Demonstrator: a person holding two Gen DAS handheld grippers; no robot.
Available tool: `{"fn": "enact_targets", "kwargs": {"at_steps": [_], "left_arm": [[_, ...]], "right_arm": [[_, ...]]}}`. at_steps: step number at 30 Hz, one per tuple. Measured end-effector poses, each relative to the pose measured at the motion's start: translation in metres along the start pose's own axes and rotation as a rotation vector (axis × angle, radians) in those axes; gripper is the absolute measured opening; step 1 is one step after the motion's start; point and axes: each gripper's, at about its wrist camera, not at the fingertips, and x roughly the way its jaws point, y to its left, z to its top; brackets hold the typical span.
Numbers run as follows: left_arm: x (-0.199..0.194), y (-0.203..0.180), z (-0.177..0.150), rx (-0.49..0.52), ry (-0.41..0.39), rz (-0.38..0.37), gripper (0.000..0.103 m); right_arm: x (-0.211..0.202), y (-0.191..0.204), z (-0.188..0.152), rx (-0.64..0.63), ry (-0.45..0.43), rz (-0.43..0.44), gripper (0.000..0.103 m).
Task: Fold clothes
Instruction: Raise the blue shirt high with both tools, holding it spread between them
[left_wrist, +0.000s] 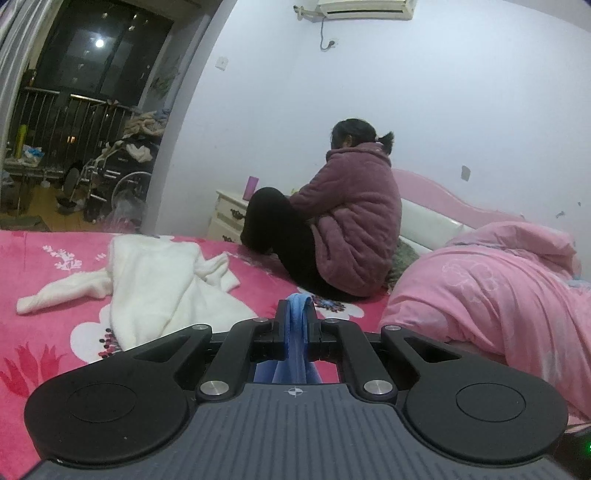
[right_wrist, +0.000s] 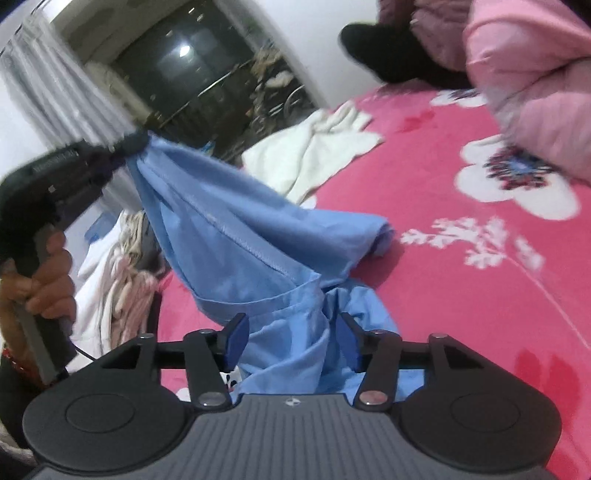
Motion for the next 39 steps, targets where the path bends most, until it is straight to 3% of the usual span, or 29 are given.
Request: {"fn": "enact_targets", "kwargs": {"at_steps": [8, 10, 12, 14, 15, 21, 28, 33, 39], "left_arm": [[0.003, 0.017, -0.003, -0.015, 0.004, 0.015, 0.004], [0.004, 0.021, -0.004, -0.025, 0.002, 0.023, 0.004], [0.005, 0.026, -0.005, -0.041, 0.002, 0.032, 0.004], [0.004, 0.029, -0.005, -0.054, -0.004, 0.042, 0.004], [0.002, 0.03, -0.004, -0.062, -0.014, 0.049, 0.004], [-0.019, 0.03, 0.011, -0.115, -0.098, 0.05, 0.004], [-0.068, 0.0, 0.052, -0.121, -0.271, 0.016, 0.004], [-0.104, -0.035, 0.083, -0.103, -0.402, -0.041, 0.004], [-0.16, -0.081, 0.113, -0.019, -0.578, -0.055, 0.004]], "right_arm": [[0.077, -0.018, 0.005, 0.0, 0.16, 0.127, 0.063], [0.083, -0.015, 0.003, -0.014, 0.161, 0.159, 0.055], [0.082, -0.004, 0.0, -0.073, 0.137, 0.146, 0.032], [0.078, 0.007, -0.003, -0.121, 0.109, 0.105, 0.016], [0.073, 0.013, -0.004, -0.144, 0.079, 0.075, 0.008], [0.018, 0.052, -0.012, -0.265, -0.171, -0.123, 0.006], [-0.058, 0.09, 0.006, -0.338, -0.517, -0.344, 0.005], [-0.117, 0.119, 0.033, -0.424, -0.719, -0.378, 0.005], [-0.181, 0.163, 0.056, -0.572, -0.911, -0.401, 0.005]]}}
